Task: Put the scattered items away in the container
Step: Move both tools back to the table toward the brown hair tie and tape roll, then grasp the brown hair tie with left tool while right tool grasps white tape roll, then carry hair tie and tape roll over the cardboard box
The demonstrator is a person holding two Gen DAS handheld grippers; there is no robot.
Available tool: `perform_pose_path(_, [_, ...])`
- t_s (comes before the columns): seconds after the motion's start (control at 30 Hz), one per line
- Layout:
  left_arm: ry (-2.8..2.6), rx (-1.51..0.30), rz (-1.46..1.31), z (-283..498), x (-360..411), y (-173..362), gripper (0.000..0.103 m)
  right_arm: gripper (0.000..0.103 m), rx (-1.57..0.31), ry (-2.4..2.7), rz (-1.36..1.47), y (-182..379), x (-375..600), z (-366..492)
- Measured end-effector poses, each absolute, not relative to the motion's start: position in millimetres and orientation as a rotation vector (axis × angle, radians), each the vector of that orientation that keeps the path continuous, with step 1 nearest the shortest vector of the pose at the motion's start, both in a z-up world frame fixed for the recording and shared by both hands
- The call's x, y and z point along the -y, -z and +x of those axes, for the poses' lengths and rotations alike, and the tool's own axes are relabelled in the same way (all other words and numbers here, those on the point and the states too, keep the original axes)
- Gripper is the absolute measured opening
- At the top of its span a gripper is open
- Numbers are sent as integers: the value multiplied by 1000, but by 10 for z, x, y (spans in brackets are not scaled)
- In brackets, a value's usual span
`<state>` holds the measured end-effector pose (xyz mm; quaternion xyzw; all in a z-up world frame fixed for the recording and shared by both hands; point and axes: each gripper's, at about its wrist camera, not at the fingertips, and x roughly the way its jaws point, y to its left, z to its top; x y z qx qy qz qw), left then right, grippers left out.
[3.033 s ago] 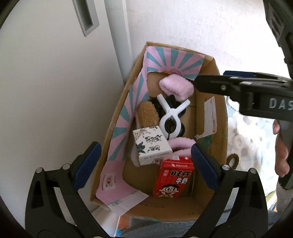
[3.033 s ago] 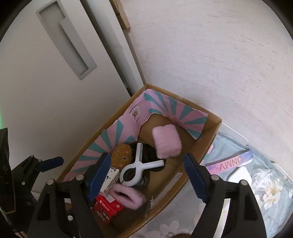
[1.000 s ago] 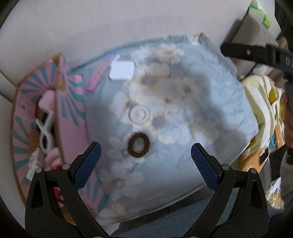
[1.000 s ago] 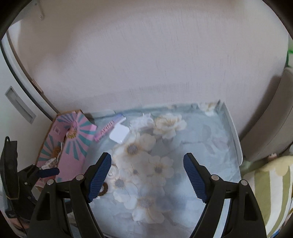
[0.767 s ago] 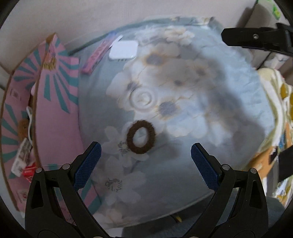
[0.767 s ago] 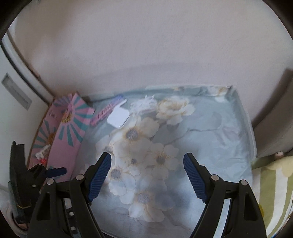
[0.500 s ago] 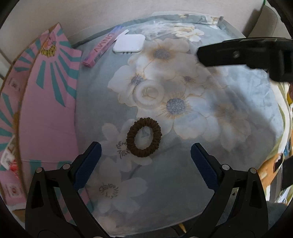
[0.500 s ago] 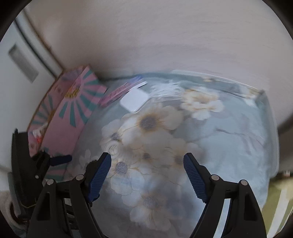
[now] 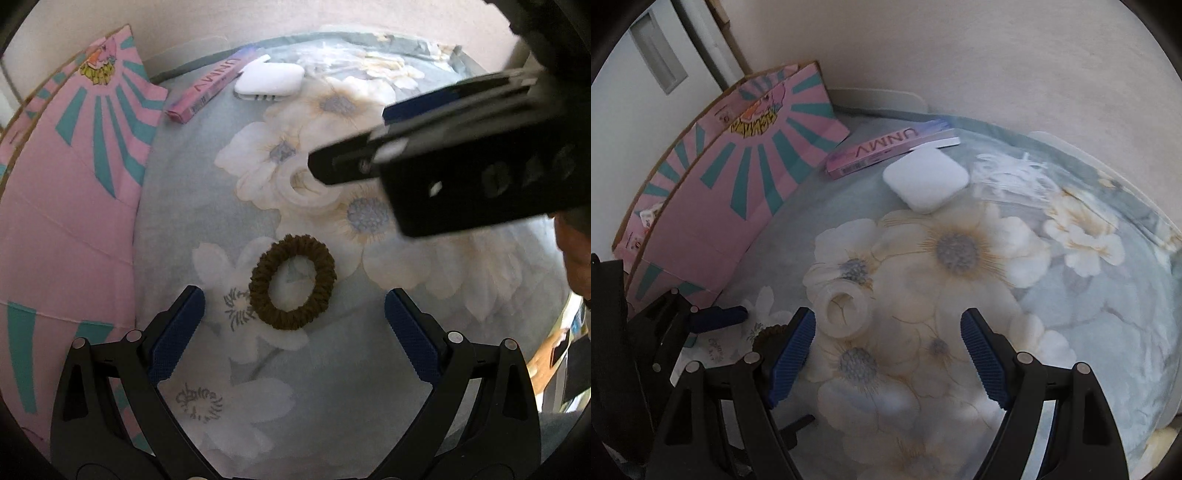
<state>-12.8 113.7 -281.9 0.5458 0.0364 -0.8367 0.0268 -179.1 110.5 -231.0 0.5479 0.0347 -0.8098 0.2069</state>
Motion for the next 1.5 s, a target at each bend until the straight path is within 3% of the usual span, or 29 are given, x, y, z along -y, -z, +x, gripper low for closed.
perform_pose_path(0.43, [2614,-97,1658,-109,-1119,2750,97,48,-260,2224,1535,2441,-942,-1842])
perform_pose_path(0.57, [2612,-85,1652,-122,-1097,2725,91,41,-305,2224,1521,2428,-916,-1853])
perform_pose_path(0.73, [2592,-87,1651,-134,-1048,2701,65,28,-386,2231,1488,2412,-858,-1820])
perform_pose_path(0.8, [2570,-71,1642,-149,-1032,2666,38,20,-386,2225,1482,2399,-858,-1818])
perform_pose_path(0.87, [2546,-78,1644,-174,-996,2644,24,13,-377,2229,1481,2380,-882,-1827])
perform_pose_path(0.97, [2544,-112,1647,-177,-938,2642,17,11,-345,2243,1480,2348,-946,-1845])
perform_pose_path(1.33, [2530,-119,1652,-227,-892,2464,16,11,-260,2295,1491,2215,-1167,-1870])
perform_pose_path(1.5, [2560,-113,1606,-302,-917,2144,16,11,-186,2345,1477,1952,-1310,-1825])
